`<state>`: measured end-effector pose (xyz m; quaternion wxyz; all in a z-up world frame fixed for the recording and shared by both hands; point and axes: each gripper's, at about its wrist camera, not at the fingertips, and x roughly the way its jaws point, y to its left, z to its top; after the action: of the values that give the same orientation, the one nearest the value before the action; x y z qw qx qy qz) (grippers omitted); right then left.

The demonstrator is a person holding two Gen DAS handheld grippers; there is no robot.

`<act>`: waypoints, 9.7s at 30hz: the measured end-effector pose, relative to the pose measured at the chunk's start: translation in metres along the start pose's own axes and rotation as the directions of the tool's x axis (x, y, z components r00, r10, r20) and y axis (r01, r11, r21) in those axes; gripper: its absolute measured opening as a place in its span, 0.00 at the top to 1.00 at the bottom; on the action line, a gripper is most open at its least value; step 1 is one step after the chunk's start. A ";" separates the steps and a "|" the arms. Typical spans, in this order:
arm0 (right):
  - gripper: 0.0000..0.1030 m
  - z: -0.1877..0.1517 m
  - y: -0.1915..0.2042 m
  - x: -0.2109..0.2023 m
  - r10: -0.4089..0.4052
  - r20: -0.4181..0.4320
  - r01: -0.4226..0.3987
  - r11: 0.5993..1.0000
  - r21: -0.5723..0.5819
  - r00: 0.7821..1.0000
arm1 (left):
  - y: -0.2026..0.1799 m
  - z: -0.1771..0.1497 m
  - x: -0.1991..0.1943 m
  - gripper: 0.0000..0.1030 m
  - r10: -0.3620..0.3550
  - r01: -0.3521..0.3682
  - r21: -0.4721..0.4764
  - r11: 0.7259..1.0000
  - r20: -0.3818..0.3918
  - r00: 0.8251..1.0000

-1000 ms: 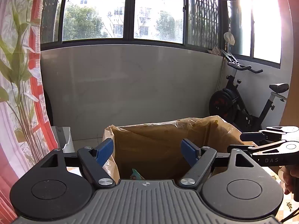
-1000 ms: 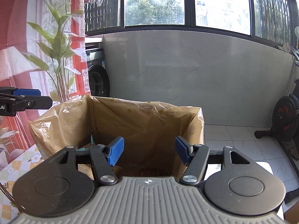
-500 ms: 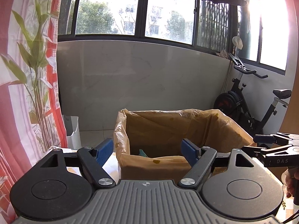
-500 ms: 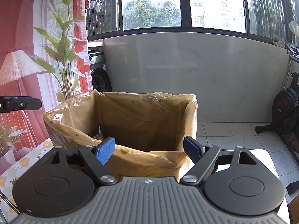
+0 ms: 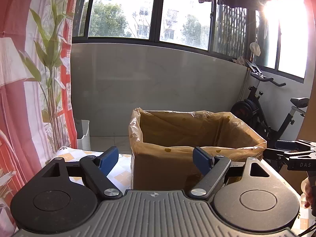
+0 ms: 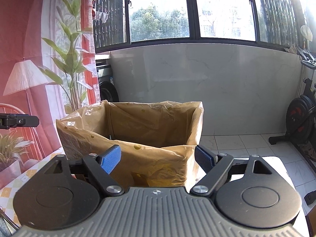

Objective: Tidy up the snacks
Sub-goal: 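Move both open tools from the box back to the snack pile, then close the right tool on the orange wafer bar while the left tool reaches the green chip bag, then close the left tool on the green-and-red chip bag and lift both snacks, then carry the wafer bar and green chip bag over the box with both tools, then open both tools to drop the chip bag and wafer bar into the box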

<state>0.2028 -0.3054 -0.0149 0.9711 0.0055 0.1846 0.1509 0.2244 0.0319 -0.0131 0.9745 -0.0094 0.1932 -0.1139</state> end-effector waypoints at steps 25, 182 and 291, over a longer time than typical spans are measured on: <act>0.18 -0.062 -0.010 -0.030 -0.027 -0.037 0.025 0.998 -0.049 0.999 | -0.002 -0.059 -0.019 0.18 0.010 -0.011 -0.042 0.999 -0.019 1.000; 0.63 -0.145 0.027 -0.032 0.020 -0.277 0.001 0.997 0.077 0.961 | -0.046 -0.152 -0.010 0.36 -0.173 0.149 -0.173 0.974 -0.135 0.976; 0.38 0.043 0.025 0.068 0.034 -0.085 -0.041 0.995 -0.086 0.996 | -0.018 0.043 0.056 0.18 -0.057 0.056 0.019 0.998 0.047 0.997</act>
<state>0.2717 -0.2596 0.0026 0.9588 -0.0397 0.2182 0.1773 0.2871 0.0003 0.0069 0.9753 -0.0092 0.1684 -0.1429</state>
